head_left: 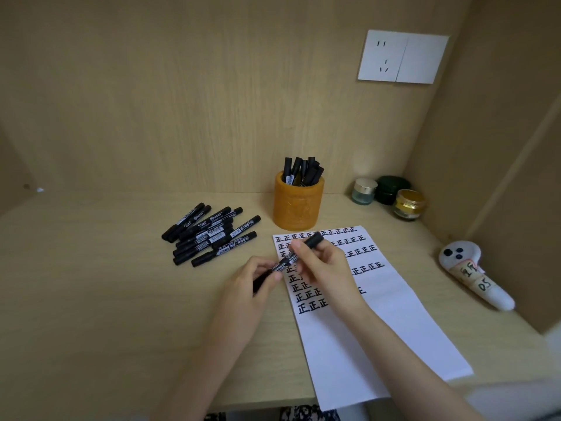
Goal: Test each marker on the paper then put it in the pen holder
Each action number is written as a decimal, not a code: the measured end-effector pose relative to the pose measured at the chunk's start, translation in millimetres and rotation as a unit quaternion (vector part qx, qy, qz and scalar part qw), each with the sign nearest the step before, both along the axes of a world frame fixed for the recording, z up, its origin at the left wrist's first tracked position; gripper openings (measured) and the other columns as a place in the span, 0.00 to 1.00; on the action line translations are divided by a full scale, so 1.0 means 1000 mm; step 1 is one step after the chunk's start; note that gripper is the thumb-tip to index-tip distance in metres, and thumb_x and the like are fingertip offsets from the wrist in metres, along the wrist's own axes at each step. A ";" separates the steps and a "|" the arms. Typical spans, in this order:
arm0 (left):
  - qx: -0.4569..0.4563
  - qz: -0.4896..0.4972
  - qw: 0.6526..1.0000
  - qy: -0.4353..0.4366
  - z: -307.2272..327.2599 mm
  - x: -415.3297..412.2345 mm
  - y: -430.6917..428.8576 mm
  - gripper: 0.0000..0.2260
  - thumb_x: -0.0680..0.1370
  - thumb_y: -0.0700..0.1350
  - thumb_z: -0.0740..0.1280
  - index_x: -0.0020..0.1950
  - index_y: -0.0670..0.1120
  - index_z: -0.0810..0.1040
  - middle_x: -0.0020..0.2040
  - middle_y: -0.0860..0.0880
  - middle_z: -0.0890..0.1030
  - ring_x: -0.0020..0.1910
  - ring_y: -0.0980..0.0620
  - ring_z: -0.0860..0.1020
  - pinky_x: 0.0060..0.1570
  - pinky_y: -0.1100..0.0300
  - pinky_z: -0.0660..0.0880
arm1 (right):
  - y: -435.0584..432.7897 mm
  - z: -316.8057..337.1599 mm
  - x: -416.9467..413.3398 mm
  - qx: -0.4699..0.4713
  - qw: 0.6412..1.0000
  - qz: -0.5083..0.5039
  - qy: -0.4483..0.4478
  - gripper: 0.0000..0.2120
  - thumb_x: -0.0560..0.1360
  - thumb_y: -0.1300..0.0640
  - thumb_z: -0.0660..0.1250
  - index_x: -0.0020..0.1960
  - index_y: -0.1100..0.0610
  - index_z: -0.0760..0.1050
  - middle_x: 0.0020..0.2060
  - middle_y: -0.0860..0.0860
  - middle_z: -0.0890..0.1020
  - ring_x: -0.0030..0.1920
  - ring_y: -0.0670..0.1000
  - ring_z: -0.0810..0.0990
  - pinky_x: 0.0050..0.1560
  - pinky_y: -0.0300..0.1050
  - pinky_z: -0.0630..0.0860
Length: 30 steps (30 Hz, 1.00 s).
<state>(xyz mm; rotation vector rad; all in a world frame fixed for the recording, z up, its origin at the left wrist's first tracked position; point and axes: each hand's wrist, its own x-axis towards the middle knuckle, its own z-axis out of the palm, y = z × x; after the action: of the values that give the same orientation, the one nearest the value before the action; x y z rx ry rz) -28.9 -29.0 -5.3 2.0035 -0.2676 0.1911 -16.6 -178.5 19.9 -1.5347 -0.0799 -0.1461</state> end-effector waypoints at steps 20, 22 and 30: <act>-0.048 -0.121 0.990 0.056 0.008 -0.028 -0.019 0.11 0.78 0.54 0.61 0.44 0.51 0.79 0.37 0.59 0.81 0.36 0.65 0.76 0.42 0.62 0.70 | -0.019 -0.007 -0.034 -0.030 0.999 0.039 0.001 0.13 0.79 0.53 0.61 0.49 0.64 0.70 0.22 0.47 0.73 0.24 0.45 0.66 0.29 0.35 0.64; -0.065 -0.130 0.987 0.063 0.011 -0.030 -0.020 0.11 0.78 0.52 0.61 0.45 0.49 0.80 0.33 0.61 0.78 0.31 0.68 0.72 0.36 0.68 0.65 | -0.020 -0.007 -0.035 -0.029 0.999 0.042 0.000 0.14 0.78 0.52 0.62 0.49 0.64 0.70 0.23 0.46 0.72 0.24 0.45 0.66 0.29 0.35 0.65; -0.034 -0.124 0.988 0.082 0.010 -0.031 -0.018 0.14 0.73 0.63 0.63 0.49 0.56 0.77 0.49 0.57 0.82 0.50 0.59 0.78 0.57 0.56 0.73 | -0.025 -0.005 -0.039 0.000 1.000 0.031 -0.008 0.10 0.78 0.53 0.62 0.45 0.60 0.74 0.23 0.47 0.72 0.24 0.44 0.67 0.29 0.34 0.65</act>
<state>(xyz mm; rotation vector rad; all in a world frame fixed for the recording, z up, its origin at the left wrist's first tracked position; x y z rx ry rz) -59.9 -46.7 4.9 1.8867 -0.3969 -0.1210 -55.1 -203.1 14.5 -1.5286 -0.1386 -0.1090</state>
